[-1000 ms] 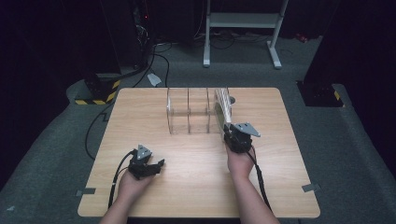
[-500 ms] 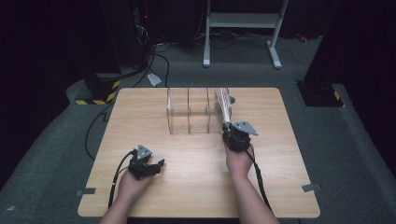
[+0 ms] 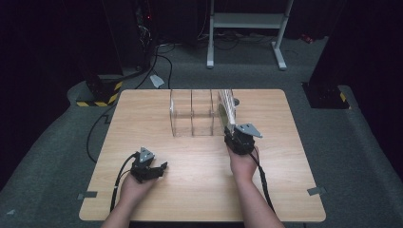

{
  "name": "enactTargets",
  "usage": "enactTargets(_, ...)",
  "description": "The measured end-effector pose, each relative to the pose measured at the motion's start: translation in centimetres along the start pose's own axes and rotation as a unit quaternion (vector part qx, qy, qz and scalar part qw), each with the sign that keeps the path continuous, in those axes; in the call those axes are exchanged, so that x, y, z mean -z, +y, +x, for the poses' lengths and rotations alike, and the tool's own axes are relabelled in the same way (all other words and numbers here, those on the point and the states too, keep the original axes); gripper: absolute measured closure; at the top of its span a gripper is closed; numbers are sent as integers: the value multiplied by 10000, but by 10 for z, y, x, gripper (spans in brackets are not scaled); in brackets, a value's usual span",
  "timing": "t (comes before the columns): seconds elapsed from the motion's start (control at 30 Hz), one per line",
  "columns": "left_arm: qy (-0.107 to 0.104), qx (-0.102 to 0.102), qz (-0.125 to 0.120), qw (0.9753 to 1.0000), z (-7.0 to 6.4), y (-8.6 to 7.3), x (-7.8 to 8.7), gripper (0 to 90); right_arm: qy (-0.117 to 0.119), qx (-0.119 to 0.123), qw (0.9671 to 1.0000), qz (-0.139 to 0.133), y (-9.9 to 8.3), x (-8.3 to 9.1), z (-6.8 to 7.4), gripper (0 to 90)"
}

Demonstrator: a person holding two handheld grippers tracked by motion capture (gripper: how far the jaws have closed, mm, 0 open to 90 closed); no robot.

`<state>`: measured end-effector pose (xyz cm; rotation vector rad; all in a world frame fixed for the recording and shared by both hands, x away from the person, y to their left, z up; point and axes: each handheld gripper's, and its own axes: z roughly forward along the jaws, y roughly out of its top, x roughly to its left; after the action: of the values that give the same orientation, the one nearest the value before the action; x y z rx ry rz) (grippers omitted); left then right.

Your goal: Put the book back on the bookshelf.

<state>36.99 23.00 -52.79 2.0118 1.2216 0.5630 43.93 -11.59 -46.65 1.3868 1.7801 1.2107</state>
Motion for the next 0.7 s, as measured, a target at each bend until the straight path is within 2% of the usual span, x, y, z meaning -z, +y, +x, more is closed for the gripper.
enactTargets(0.4, 2, 2, 5, 10000, 0, 0, 0, 330, 57, 82, 9999, -43, 0, 8, -1, 484)
enactTargets(0.7, -13, -29, 25, 10000, 0, -1, 2, 328, 144, 115, 9998, -74, -3, 18, -2, 440)
